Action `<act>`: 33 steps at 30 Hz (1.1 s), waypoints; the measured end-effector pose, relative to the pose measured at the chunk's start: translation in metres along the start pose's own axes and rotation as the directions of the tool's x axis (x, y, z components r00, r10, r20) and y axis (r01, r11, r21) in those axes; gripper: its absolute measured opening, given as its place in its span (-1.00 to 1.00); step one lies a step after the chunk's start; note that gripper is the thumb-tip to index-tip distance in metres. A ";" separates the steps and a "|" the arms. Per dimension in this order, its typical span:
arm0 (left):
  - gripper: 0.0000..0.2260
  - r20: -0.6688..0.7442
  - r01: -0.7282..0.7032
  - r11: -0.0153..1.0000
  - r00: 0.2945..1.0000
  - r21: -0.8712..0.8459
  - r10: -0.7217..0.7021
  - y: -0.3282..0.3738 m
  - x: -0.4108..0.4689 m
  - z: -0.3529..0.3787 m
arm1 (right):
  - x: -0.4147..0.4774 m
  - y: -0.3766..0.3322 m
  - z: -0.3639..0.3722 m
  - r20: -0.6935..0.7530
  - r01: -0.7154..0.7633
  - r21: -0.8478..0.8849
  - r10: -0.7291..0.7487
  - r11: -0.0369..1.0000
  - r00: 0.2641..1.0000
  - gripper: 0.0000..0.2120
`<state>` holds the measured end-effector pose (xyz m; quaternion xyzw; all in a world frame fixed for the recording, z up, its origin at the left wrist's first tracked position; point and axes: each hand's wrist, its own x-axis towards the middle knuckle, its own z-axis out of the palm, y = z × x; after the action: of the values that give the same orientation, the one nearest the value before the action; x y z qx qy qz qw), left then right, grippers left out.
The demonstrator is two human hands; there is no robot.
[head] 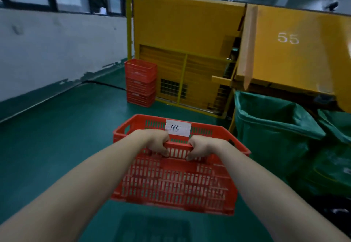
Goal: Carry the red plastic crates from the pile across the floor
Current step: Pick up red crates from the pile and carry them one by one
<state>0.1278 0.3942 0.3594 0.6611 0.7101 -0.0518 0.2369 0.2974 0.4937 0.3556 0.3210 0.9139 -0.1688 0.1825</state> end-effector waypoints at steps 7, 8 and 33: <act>-0.74 -0.106 0.046 0.997 0.994 0.058 -0.040 -0.115 0.055 -0.060 | 0.133 -0.039 -0.066 -0.032 0.056 -0.059 -0.058 0.997 0.998 -0.85; -0.74 -0.119 0.057 0.997 0.992 0.057 -0.050 -0.135 0.064 -0.071 | 0.154 -0.046 -0.077 -0.043 0.056 -0.062 -0.059 0.996 0.997 -0.87; -0.75 -0.219 0.149 0.983 0.968 0.106 -0.123 -0.554 0.332 -0.326 | 0.648 -0.155 -0.332 -0.123 0.033 -0.202 -0.059 0.979 0.991 -0.82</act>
<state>-0.4980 0.7566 0.3800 0.6255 0.7706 -0.0405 0.1149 -0.3489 0.8612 0.3903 0.2900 0.9433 -0.0595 0.1505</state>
